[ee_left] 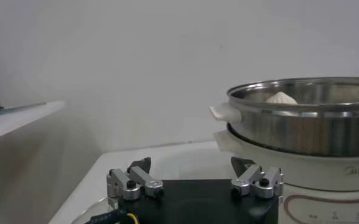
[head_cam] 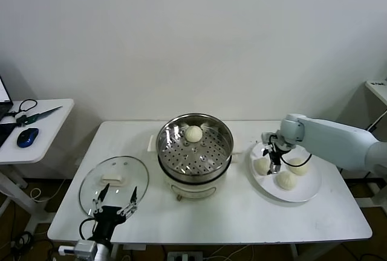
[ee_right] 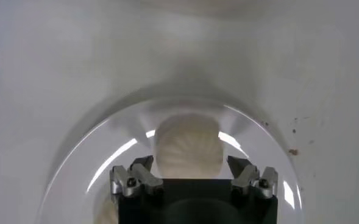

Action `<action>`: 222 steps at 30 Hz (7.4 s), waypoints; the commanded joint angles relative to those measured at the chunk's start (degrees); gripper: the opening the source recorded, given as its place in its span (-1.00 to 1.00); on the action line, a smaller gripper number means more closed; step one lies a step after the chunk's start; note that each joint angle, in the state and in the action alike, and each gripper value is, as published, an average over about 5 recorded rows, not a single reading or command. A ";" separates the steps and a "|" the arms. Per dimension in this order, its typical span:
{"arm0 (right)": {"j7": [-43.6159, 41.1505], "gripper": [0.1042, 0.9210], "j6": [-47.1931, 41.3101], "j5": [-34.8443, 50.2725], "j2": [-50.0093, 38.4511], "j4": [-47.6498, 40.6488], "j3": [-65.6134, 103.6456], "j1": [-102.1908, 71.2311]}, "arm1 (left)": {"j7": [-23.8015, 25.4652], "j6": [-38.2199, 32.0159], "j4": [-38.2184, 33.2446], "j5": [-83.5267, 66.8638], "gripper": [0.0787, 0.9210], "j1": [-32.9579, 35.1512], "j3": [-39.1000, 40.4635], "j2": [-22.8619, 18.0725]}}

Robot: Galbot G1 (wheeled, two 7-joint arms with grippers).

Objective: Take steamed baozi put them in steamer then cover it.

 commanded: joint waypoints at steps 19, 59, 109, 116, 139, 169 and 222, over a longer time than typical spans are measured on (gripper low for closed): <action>-6.57 0.18 3.14 9.06 -1.71 5.75 -7.52 22.77 | -0.14 0.20 -0.51 1.23 0.77 0.18 0.66 -0.30; 15.00 0.18 -15.79 26.64 27.53 16.58 -9.08 18.44 | 0.13 2.91 -3.42 2.66 0.77 -0.12 1.56 -1.42; -5.95 0.76 1.98 9.94 -18.74 24.97 -21.81 31.82 | -0.04 2.40 -4.55 1.44 0.77 0.77 1.09 -1.44; -4.12 0.76 1.31 2.41 -20.59 22.62 -14.89 20.62 | 0.04 2.01 -4.72 1.32 0.77 1.38 0.50 -1.29; -0.96 0.76 -1.31 -6.48 -16.37 13.66 3.19 -1.91 | -0.06 1.61 -5.11 1.31 0.77 2.35 0.20 -1.40; -4.36 0.42 2.07 -5.63 -11.52 10.50 0.08 5.91 | -0.19 1.71 -4.54 1.80 0.77 2.10 0.64 -1.58; -2.71 0.34 39.54 -32.13 16.74 28.92 -4.18 18.23 | 0.07 3.65 -6.46 2.78 0.77 0.42 0.38 -1.95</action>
